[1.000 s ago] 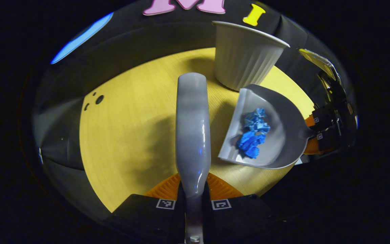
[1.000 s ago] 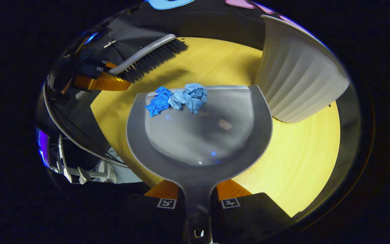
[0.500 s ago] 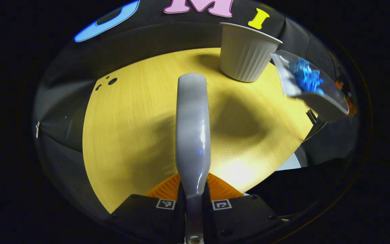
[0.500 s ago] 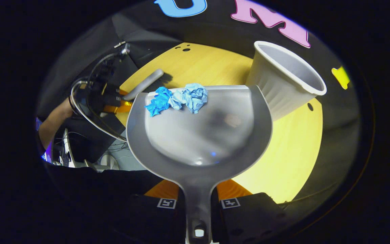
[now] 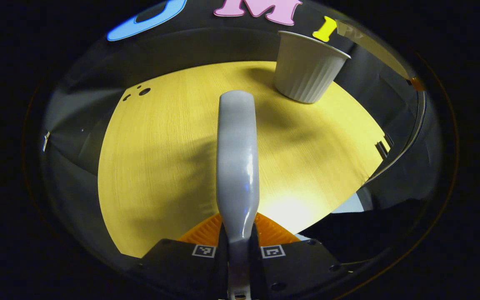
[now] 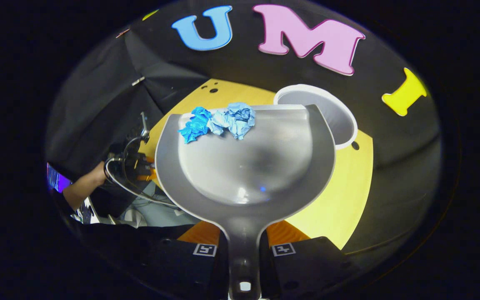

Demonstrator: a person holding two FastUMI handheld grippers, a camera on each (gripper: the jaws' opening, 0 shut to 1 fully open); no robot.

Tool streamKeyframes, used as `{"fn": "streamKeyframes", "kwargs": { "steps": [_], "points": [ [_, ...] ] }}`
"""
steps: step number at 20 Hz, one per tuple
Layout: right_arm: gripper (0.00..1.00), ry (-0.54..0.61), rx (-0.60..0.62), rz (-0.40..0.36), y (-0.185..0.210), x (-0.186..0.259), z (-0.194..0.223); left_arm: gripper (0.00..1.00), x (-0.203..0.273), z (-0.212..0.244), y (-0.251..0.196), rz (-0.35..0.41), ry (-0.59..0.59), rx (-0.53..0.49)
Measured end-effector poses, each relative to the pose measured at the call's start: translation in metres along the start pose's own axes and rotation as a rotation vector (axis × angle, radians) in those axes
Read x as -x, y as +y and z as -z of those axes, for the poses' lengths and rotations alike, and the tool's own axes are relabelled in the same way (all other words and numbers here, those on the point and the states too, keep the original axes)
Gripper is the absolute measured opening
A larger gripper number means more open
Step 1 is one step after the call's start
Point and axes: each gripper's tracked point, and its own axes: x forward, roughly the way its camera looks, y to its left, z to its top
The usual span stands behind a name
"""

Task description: Pick up the small broom and dustpan from the desktop, sweep the trash into the dustpan with the broom, and then empty the trash into the garbage bin.

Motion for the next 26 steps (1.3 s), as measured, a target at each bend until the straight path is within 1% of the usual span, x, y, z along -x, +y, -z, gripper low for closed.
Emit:
{"fn": "streamKeyframes", "kwargs": {
  "steps": [2, 5, 6, 7, 8, 11, 13, 16, 18, 21, 25, 26],
  "points": [
    [0.33, -0.035, 0.011, 0.056, -0.035, 0.006, -0.021, 0.25, 0.002, -0.013, 0.003, -0.017, -0.010, 0.015],
    [0.33, -0.070, 0.032, 0.159, -0.096, 0.013, -0.044, 0.25, 0.001, -0.027, 0.006, -0.034, -0.015, 0.027],
    [0.29, -0.077, 0.022, 0.189, -0.114, 0.010, -0.047, 0.28, 0.000, -0.031, 0.007, -0.042, -0.017, 0.031],
    [0.33, -0.078, 0.008, 0.207, -0.130, 0.006, -0.051, 0.25, 0.000, -0.034, 0.007, -0.043, -0.021, 0.037],
    [0.33, -0.076, -0.004, 0.218, -0.141, -0.004, -0.056, 0.25, -0.001, -0.039, 0.004, -0.040, -0.024, 0.046],
    [0.33, -0.065, -0.001, 0.286, -0.178, -0.028, -0.065, 0.25, -0.006, -0.047, -0.003, -0.030, -0.030, 0.083],
    [0.33, -0.068, 0.012, 0.334, -0.193, -0.041, -0.066, 0.25, -0.013, -0.055, -0.011, -0.023, -0.039, 0.123],
    [0.33, -0.094, 0.032, 0.405, -0.215, -0.058, -0.073, 0.25, -0.018, -0.063, -0.015, -0.047, -0.058, 0.147],
    [0.33, -0.108, 0.046, 0.444, -0.224, -0.067, -0.079, 0.25, -0.019, -0.067, -0.022, -0.032, -0.064, 0.174],
    [0.33, -0.150, 0.092, 0.562, -0.241, -0.074, -0.086, 0.25, -0.020, -0.069, -0.024, -0.024, -0.069, 0.194],
    [0.33, -0.168, 0.126, 0.665, -0.247, -0.088, -0.082, 0.25, -0.021, -0.071, -0.025, -0.045, -0.073, 0.210],
    [0.33, -0.168, 0.141, 0.694, -0.248, -0.092, -0.082, 0.25, -0.022, -0.071, -0.027, -0.039, -0.078, 0.223]
  ]
}}
